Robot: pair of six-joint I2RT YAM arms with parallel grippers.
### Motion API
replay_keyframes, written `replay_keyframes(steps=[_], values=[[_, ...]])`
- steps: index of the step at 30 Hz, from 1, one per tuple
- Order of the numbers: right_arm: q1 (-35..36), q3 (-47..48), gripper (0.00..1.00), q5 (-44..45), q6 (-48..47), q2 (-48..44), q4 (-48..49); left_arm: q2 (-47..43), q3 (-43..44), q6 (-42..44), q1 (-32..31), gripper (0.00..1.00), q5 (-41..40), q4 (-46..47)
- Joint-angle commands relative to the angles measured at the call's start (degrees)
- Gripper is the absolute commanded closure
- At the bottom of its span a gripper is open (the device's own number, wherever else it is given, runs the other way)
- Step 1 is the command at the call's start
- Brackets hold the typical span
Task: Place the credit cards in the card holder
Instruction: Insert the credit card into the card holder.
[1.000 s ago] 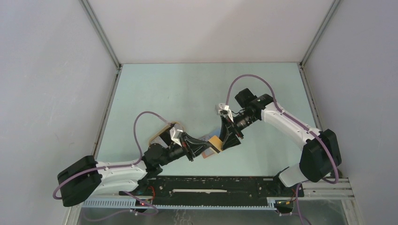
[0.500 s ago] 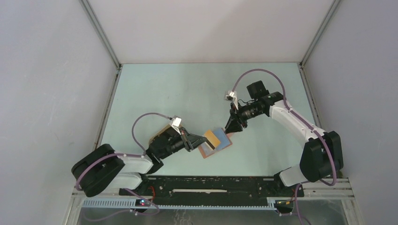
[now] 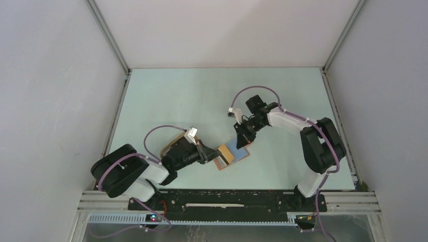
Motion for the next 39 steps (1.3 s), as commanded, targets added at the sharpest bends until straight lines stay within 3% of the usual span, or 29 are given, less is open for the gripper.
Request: replay_keyframes(steps=[1, 11, 22, 39], values=[[1.77, 2.94, 0.96, 6.49, 3.31, 2.37, 0.58, 1.18, 2.59, -1.32, 0.41, 1.0, -2.03, -2.65], [2.59, 4.57, 0.98, 10.39, 2.78, 6.23, -2.05, 1.64, 6.59, -1.77, 0.37, 1.0, -4.98, -12.76], [3.29, 5.23, 0.98, 12.17, 2.37, 8.04, -3.12, 5.19, 8.63, -5.16, 0.37, 1.0, -5.57, -15.51], [4.01, 5.28, 0.98, 13.39, 3.04, 8.25, -2.91, 1.44, 11.52, -6.12, -0.11, 1.0, -10.81, -32.37]])
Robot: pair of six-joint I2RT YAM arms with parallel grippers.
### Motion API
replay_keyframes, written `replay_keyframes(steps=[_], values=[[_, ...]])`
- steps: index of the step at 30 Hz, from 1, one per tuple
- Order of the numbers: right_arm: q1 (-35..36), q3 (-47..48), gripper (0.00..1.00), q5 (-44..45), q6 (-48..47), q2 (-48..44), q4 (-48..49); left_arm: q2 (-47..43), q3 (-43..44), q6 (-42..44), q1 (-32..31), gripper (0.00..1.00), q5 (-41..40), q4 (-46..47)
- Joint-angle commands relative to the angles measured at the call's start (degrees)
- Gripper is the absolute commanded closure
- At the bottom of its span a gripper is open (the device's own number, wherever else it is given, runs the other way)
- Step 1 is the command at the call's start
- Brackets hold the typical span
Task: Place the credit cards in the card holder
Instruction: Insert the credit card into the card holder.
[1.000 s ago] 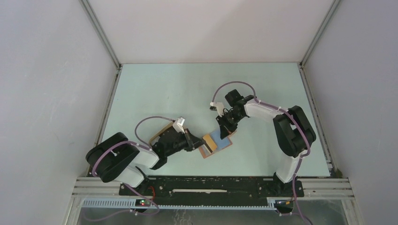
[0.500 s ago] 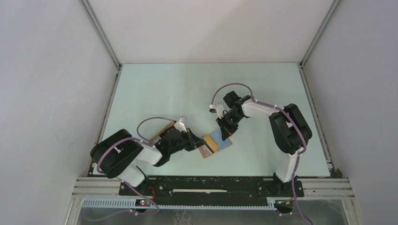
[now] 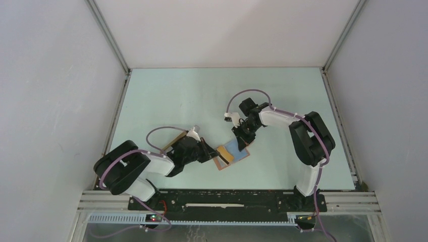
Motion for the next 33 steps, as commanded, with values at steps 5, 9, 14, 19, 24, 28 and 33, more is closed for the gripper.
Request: replay_keyframes(steps=[5, 9, 14, 19, 24, 28, 33], values=[[0.73, 1.76, 0.98, 0.4, 0.77, 0.03, -0.17, -0.47, 4.13, 1.2, -0.24, 1.0, -3.82, -8.35], [0.78, 1.72, 0.98, 0.4, 0.83, 0.08, -0.11, 1.05, 5.29, 1.34, -0.47, 1.0, -3.42, -8.61], [0.87, 1.72, 0.98, 0.34, 0.91, -0.01, -0.09, 2.0, 5.91, 1.59, -0.74, 1.0, -3.34, -8.8], [0.87, 2.07, 0.98, -0.06, 0.77, -0.01, -0.68, 2.75, 6.78, 1.86, -1.06, 1.0, -2.62, -9.04], [0.86, 2.07, 0.98, -0.73, 0.77, -0.36, -0.65, 4.19, 7.62, 2.04, -1.21, 1.0, -0.79, -8.47], [0.86, 2.07, 0.98, -1.14, 0.77, -0.69, -0.62, 5.2, 8.08, 2.07, -1.25, 1.0, 0.59, -8.18], [0.84, 2.07, 0.97, -1.46, 0.77, -1.03, -0.62, 5.08, 7.83, 1.79, -1.25, 1.0, 1.84, -8.63]])
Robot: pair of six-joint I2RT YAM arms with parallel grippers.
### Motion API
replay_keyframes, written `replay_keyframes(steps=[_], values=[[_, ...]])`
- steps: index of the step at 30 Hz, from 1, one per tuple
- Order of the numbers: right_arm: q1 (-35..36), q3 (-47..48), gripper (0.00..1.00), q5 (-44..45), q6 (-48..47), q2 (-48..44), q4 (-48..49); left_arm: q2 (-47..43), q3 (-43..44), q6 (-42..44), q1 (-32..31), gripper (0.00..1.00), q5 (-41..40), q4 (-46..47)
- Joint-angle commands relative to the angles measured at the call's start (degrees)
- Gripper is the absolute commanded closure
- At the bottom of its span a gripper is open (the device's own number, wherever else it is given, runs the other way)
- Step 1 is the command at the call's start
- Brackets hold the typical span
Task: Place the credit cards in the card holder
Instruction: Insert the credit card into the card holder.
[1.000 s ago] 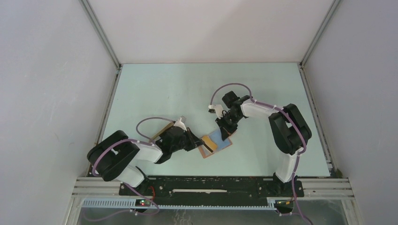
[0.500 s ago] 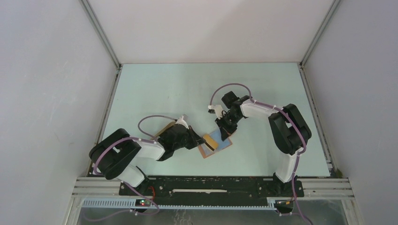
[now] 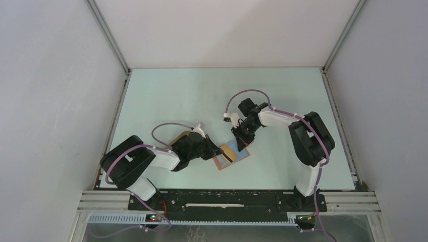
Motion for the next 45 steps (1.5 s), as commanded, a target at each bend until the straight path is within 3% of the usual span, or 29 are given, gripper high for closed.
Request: replay_keyframes(steps=[1, 45], values=[[0.24, 1.89, 0.98, -1.14, 0.49, -1.07, -0.45, 0.83, 1.05, 1.69, -0.46, 1.0, 1.44, -3.16], [1.24, 1.89, 0.97, 1.25, 1.39, -1.04, 0.17, 5.37, 2.61, -1.91, -0.42, 0.99, 7.98, -7.36]])
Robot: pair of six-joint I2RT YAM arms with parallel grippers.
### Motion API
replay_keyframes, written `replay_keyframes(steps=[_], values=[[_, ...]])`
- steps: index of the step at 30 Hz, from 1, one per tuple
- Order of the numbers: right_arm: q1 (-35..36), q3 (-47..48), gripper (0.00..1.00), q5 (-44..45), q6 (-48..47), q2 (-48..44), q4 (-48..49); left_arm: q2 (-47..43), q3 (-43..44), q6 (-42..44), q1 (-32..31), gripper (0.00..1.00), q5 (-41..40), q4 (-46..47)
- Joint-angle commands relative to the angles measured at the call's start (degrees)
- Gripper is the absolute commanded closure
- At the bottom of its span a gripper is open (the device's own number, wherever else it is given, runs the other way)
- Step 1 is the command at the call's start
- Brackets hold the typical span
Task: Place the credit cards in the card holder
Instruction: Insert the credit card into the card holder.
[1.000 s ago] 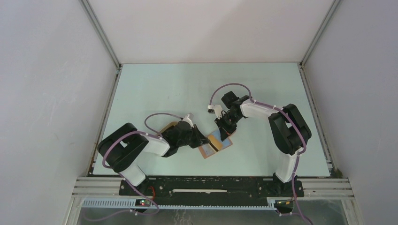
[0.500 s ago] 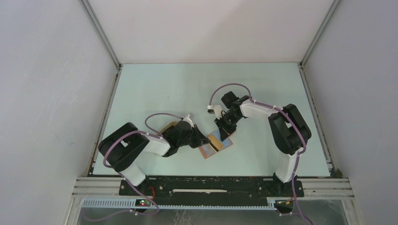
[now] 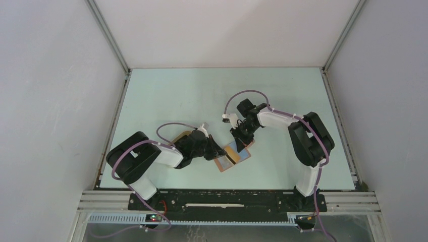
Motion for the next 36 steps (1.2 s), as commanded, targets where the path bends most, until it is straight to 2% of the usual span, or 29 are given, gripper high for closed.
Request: replay_keyframes(steps=[1, 6, 18, 36], values=[[0.38, 1.89, 0.97, 1.84, 1.32, -0.92, 0.16, 1.2, -0.19, 0.66, -0.47, 0.99, 2.09, -7.24], [0.34, 1.89, 0.97, 5.27, 2.68, 0.08, 1.02, 1.65, 0.2, 0.17, -0.52, 0.99, 3.28, -7.54], [0.29, 1.89, 0.97, 4.82, 2.56, 1.08, 0.98, 2.32, 0.42, -1.45, -0.69, 0.99, 6.07, -7.87], [0.86, 1.89, 0.97, 6.32, 2.47, 1.23, 1.11, 2.8, 3.2, -0.44, -0.68, 0.99, 7.72, -14.86]])
